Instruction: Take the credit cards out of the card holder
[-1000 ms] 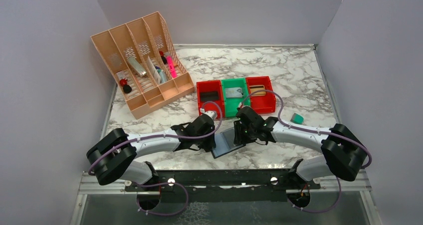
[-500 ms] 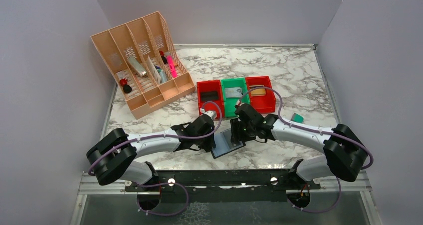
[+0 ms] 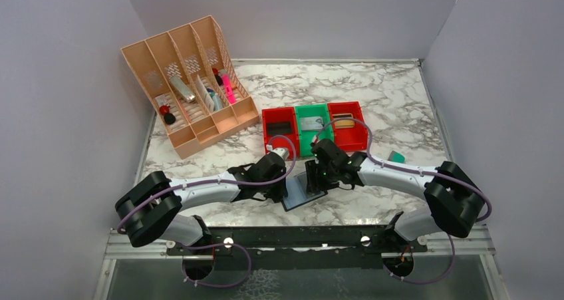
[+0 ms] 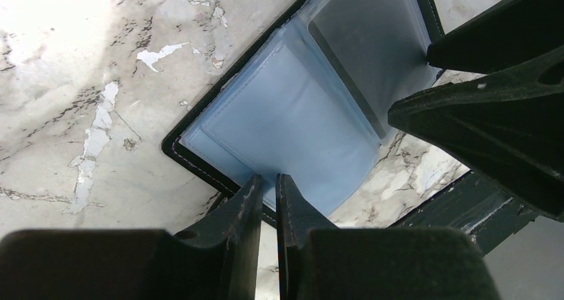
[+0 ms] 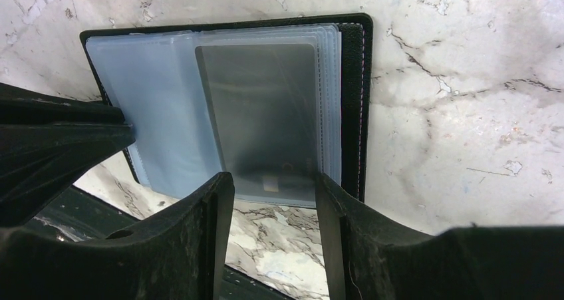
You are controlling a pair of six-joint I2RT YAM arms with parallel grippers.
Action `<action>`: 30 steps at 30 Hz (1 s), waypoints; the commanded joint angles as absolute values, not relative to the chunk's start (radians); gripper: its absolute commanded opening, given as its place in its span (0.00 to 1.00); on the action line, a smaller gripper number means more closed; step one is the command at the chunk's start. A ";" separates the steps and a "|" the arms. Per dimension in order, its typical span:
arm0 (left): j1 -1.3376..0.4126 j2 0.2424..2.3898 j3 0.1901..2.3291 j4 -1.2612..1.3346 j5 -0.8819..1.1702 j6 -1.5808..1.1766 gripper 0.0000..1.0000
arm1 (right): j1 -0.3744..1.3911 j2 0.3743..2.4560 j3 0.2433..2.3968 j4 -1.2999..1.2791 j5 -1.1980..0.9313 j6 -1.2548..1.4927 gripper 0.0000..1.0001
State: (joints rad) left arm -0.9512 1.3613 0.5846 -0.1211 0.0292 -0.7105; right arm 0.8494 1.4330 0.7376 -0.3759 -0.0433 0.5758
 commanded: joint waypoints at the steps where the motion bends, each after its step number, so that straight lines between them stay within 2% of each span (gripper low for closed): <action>1: -0.957 1.357 0.576 -0.156 0.002 -0.699 0.18 | 0.853 1.456 0.744 -0.401 -0.012 0.568 0.55; 7: -0.959 1.359 0.577 -0.169 -0.007 -0.699 0.18 | 0.852 1.384 0.734 -0.394 0.002 0.536 0.57; 13: -0.960 1.363 0.586 -0.186 -0.011 -0.696 0.18 | 0.853 1.423 0.713 -0.366 -0.028 0.532 0.57; 17: -0.959 1.346 0.592 -0.196 -0.009 -0.686 0.25 | 0.853 1.463 0.711 -0.351 -0.038 0.537 0.55; 19: -0.960 1.335 0.591 -0.203 -0.011 -0.687 0.28 | 0.852 1.467 0.707 -0.342 -0.040 0.546 0.52; 23: -0.960 1.312 0.592 -0.245 -0.032 -0.685 0.28 | 0.852 1.460 0.711 -0.367 -0.010 0.582 0.32; 26: -0.960 1.283 0.595 -0.296 -0.074 -0.695 0.28 | 0.853 1.430 0.725 -0.397 -0.016 0.599 0.27; 30: -0.962 1.281 0.566 -0.250 -0.038 -0.713 0.27 | 0.852 1.372 0.728 -0.370 -0.080 0.605 0.26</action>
